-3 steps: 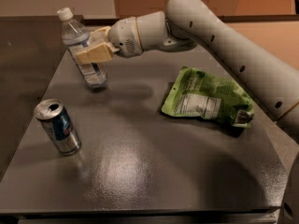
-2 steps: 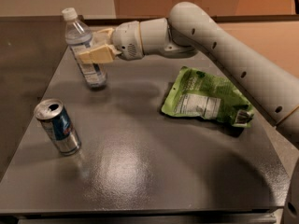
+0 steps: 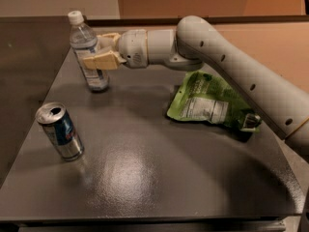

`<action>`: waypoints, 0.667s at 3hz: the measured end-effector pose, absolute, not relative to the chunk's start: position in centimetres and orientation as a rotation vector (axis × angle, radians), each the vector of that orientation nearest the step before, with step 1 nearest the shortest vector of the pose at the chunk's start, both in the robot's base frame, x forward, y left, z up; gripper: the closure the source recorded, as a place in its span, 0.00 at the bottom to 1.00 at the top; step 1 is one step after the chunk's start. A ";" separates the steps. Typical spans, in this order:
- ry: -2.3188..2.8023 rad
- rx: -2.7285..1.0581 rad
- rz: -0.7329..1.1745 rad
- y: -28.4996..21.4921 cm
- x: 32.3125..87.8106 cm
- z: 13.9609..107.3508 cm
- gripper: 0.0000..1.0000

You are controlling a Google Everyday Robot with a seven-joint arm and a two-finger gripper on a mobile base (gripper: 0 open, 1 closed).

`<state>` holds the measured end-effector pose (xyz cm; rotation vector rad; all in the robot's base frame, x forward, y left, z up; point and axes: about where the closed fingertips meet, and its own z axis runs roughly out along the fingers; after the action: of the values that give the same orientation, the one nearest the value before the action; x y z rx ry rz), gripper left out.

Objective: Place blue plastic bottle upright

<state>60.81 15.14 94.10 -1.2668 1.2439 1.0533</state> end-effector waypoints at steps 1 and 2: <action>1.229 -1.264 1.057 15.3 60.8 93.6 0.36; 1.225 -1.265 1.065 15.4 60.7 93.1 0.12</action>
Offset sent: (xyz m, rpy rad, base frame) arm 0.0012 -0.0010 -0.0173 0.0192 -0.0013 0.0064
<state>60.70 15.44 93.07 -1.2645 1.2248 1.0646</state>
